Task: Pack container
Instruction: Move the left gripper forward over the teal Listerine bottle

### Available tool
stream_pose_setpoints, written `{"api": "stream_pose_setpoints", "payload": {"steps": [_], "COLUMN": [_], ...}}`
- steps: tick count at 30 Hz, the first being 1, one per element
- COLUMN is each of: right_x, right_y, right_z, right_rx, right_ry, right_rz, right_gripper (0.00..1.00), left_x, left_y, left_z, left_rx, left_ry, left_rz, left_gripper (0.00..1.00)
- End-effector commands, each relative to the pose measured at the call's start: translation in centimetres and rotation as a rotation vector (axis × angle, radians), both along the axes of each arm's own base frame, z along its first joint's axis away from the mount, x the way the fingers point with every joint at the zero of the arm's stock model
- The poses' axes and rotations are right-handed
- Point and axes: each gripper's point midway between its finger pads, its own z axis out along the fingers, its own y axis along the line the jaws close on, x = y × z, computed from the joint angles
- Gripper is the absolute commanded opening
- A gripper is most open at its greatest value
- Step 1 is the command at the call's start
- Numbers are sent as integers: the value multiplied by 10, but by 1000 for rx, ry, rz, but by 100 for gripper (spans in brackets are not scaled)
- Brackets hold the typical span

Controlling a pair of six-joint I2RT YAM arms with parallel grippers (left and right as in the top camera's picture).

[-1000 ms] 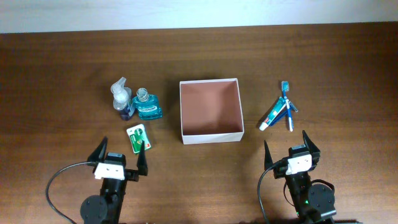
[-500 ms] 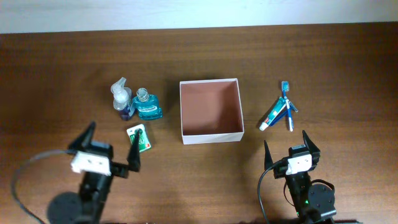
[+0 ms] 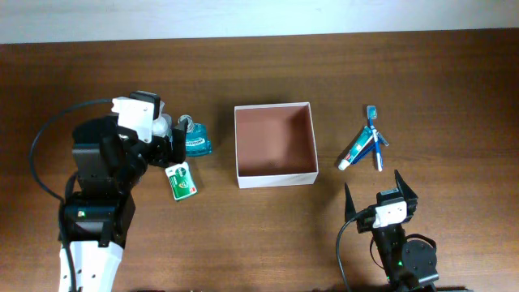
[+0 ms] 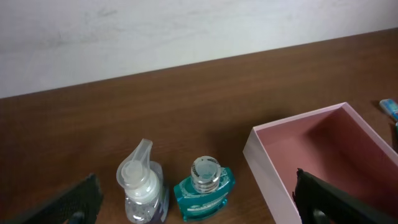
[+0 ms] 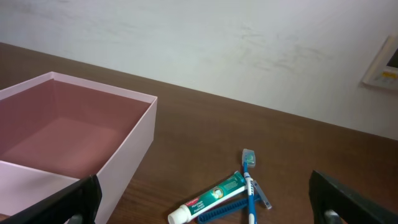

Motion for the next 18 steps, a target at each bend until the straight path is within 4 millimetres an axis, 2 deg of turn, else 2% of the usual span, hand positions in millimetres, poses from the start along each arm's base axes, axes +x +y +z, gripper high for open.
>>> {"api": "stream_pose_setpoints", "payload": {"steps": [1,7,8,18], "right_x": [0,0,0,0], "right_y": [-3,-3,-2,-2], "right_z": [-3,-3,-3,-3], "right_rx": [2,2,2,3], "right_ry": [6,6,6,6], "right_rz": [-12,-12,-12,-12], "right_gripper": [99,99,98,99], "left_x": [2,3,4,19], "left_y": [1,-1,-3,-5], "left_z": [3,3,2,-46], "left_rx": [9,2,-5,-193], "left_ry": [-8,-9,-4,196], "left_rz": [-5,-15,-27,77], "left_gripper": [100,99,96,95]}}
